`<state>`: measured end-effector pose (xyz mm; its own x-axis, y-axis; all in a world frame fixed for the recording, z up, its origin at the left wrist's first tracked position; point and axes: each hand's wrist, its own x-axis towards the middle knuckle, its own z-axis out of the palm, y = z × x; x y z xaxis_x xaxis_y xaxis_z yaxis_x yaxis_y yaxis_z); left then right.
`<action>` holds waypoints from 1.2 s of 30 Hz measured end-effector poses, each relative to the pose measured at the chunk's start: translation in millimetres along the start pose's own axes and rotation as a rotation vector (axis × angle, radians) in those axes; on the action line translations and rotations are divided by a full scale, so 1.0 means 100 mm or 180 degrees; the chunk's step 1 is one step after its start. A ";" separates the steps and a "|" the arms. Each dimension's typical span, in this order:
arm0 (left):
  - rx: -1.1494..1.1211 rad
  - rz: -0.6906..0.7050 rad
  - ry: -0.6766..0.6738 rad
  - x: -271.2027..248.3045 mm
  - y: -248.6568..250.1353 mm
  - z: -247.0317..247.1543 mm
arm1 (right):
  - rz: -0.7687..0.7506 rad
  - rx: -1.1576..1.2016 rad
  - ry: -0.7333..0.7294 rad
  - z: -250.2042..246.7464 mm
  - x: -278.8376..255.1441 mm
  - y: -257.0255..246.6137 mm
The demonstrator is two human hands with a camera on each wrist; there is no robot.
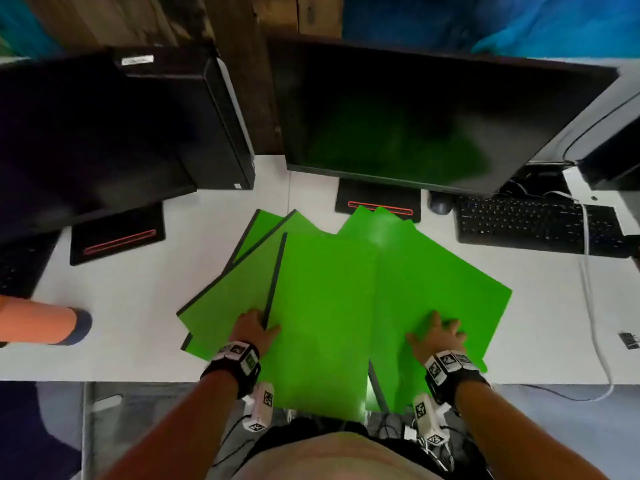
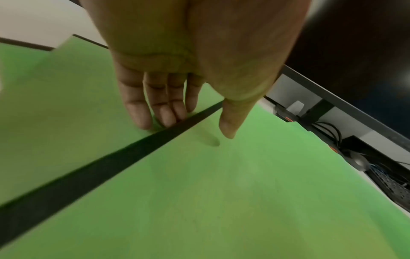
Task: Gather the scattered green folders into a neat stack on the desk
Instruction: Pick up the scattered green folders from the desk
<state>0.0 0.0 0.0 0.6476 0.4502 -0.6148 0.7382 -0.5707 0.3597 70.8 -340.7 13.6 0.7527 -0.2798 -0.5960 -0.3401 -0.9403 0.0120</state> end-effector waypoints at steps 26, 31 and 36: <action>-0.0577 -0.0377 -0.0373 -0.16 0.66 0.36 | 0.0061 0.2008 -0.0597 -0.06 0.12 -0.44; -0.1134 0.0166 -0.0305 -0.31 0.74 0.16 | -0.0548 0.2959 -0.0415 -0.14 0.05 -0.27; -0.1821 0.1060 0.0251 -0.56 0.91 -0.22 | -0.1300 0.3811 -0.0202 -0.60 -0.28 -0.21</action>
<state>35.4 -61.9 82.2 0.8542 0.3743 -0.3610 0.4661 -0.2432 0.8507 91.1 -324.6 78.2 0.9058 0.0295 -0.4226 -0.4107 -0.1834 -0.8932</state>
